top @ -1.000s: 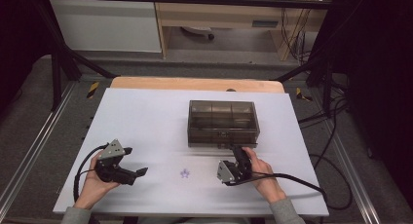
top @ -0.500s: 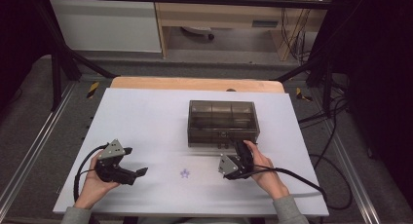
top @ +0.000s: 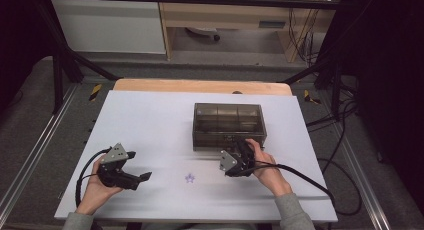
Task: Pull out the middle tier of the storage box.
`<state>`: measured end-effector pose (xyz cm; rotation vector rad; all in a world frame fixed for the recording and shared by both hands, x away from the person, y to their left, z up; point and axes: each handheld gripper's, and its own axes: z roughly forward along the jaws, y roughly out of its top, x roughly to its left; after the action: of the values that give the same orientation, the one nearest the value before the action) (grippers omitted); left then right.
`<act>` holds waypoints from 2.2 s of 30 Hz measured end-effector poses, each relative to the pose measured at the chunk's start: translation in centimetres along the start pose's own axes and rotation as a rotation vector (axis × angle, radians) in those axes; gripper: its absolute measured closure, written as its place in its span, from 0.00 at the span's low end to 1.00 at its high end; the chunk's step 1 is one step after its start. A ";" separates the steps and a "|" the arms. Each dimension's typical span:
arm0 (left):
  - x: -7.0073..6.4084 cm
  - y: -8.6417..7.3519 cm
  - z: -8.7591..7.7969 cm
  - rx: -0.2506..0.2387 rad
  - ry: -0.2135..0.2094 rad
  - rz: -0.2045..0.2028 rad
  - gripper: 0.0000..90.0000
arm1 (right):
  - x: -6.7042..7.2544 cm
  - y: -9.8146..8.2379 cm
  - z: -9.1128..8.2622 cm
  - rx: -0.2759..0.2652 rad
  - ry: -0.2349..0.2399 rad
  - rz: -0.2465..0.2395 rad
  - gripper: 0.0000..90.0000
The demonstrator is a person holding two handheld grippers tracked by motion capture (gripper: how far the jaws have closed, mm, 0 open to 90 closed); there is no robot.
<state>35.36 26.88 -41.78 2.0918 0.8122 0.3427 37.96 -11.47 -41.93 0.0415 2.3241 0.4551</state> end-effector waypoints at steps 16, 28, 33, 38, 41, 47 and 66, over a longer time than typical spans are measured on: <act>0.0 0.0 0.0 0.001 0.000 0.001 0.03 | -0.3 -0.2 0.1 0.041 -0.004 -0.038 0.61; 0.0 0.0 0.1 0.003 -0.002 0.001 0.03 | -0.5 -0.3 0.3 0.052 -0.039 -0.051 0.73; 0.0 0.0 0.1 0.003 -0.003 0.000 0.03 | -0.5 -0.3 0.2 0.049 -0.038 -0.071 0.75; 0.0 0.0 0.1 0.002 -0.003 0.000 0.03 | -0.7 -0.4 0.2 0.047 -0.026 -0.084 0.76; 0.0 0.0 0.1 0.002 -0.003 0.000 0.03 | -0.7 -0.4 0.2 0.045 -0.022 -0.093 0.76; 0.0 0.0 0.1 0.002 -0.003 0.000 0.03 | -0.7 -0.4 0.2 0.046 -0.020 -0.102 0.76; 0.0 0.0 0.0 0.002 -0.003 0.002 0.03 | -0.1 -0.3 -0.6 0.046 -0.010 -0.125 0.77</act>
<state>35.40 26.85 -41.80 2.0941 0.8094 0.3397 37.69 -11.94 -41.58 -0.0786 2.3113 0.3386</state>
